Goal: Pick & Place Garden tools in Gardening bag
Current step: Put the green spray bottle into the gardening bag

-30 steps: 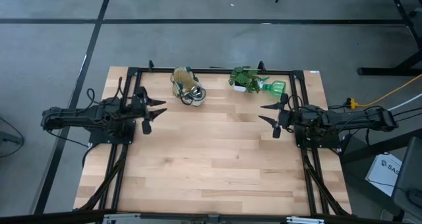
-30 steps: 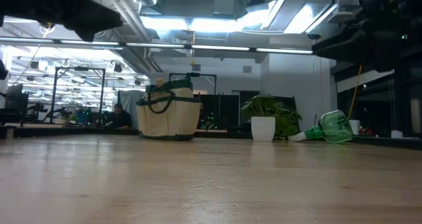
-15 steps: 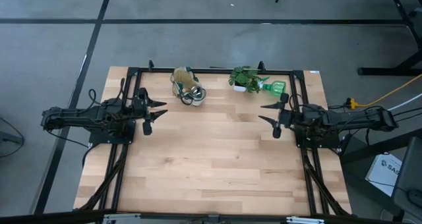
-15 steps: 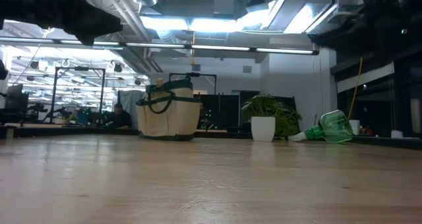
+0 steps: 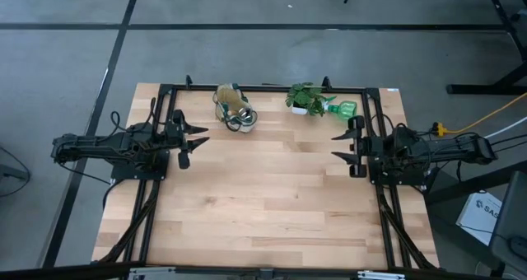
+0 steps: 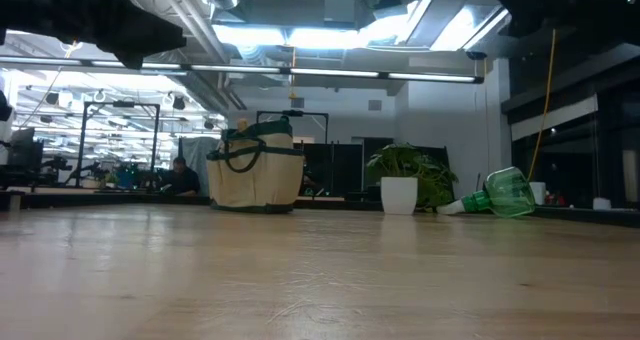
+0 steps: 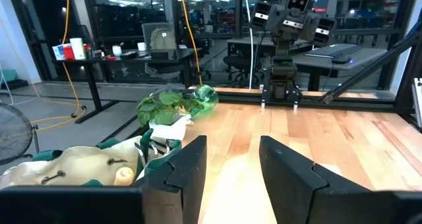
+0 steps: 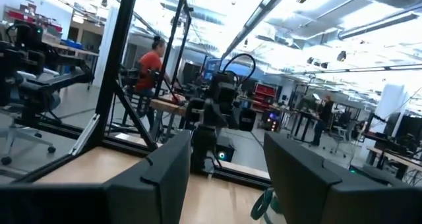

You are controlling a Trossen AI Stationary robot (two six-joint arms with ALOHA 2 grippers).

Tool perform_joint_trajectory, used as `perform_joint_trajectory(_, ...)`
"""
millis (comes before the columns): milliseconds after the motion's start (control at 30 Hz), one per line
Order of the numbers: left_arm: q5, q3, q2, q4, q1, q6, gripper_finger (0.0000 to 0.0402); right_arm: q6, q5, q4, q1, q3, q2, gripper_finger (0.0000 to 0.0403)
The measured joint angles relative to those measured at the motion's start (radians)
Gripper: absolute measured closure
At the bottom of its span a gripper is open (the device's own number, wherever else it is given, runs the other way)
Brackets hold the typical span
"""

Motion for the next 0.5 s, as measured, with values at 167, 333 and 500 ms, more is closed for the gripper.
perform_joint_trajectory(167,0.000,0.000,0.000,0.000,0.000,0.000,0.0269,-0.038,0.095,-0.006,0.000,0.000,0.011,0.0208)
perform_joint_trajectory(333,0.000,0.000,0.000,0.000,0.000,0.000,0.0268,-0.161,0.481,0.000,-0.002,0.004,0.086,0.0208)
perform_joint_trajectory(500,0.000,0.000,0.000,0.000,0.000,0.000,0.0265,-0.184,0.840,-0.054,-0.058,0.099,0.207,0.0208)
